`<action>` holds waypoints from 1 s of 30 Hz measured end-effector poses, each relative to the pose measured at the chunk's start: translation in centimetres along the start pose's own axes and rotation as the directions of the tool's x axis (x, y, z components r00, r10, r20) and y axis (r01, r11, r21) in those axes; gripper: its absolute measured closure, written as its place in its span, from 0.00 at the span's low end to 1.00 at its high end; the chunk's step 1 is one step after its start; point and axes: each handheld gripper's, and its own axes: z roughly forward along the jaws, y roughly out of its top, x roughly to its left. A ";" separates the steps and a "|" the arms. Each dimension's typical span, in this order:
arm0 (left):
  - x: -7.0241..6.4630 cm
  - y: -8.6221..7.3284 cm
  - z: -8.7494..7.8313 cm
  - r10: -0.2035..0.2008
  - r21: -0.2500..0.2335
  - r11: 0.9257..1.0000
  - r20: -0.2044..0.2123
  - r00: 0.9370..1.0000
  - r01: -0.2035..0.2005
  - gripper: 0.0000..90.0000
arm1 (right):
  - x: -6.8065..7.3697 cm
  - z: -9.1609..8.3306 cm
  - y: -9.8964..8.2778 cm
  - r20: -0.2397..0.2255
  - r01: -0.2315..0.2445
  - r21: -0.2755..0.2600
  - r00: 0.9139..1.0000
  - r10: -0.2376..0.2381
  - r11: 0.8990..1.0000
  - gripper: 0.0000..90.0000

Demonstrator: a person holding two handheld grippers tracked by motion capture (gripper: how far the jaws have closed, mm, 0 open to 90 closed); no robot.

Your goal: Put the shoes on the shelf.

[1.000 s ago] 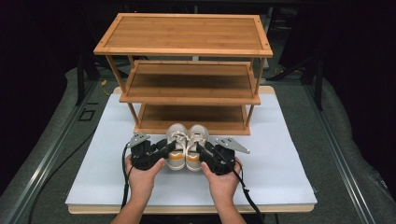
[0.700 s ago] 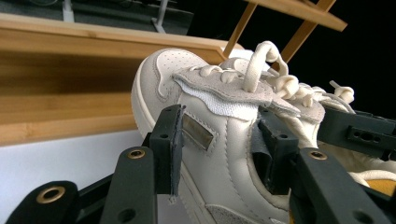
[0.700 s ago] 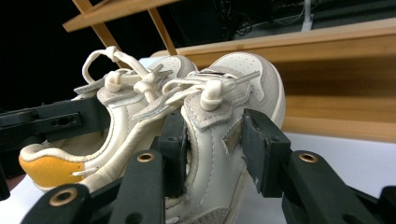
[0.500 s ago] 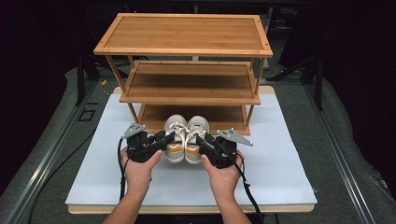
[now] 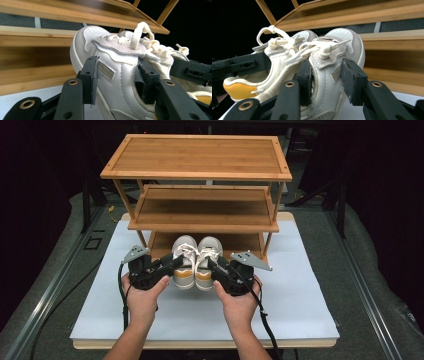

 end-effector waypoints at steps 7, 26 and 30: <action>-0.1 1.1 0.0 0.007 0.001 1.000 0.004 1.000 -0.007 0.63 | 0.0 0.0 0.8 -0.011 -0.004 -0.022 1.000 0.004 1.000 0.69; -0.7 4.3 0.9 0.015 -0.018 1.000 0.012 1.000 -0.014 0.63 | -0.4 0.1 4.2 -0.009 0.005 -0.031 1.000 -0.005 1.000 0.69; -0.5 4.8 1.1 0.009 -0.017 1.000 0.012 1.000 -0.008 0.63 | -0.4 0.4 4.8 -0.009 0.014 -0.030 1.000 -0.014 0.999 0.69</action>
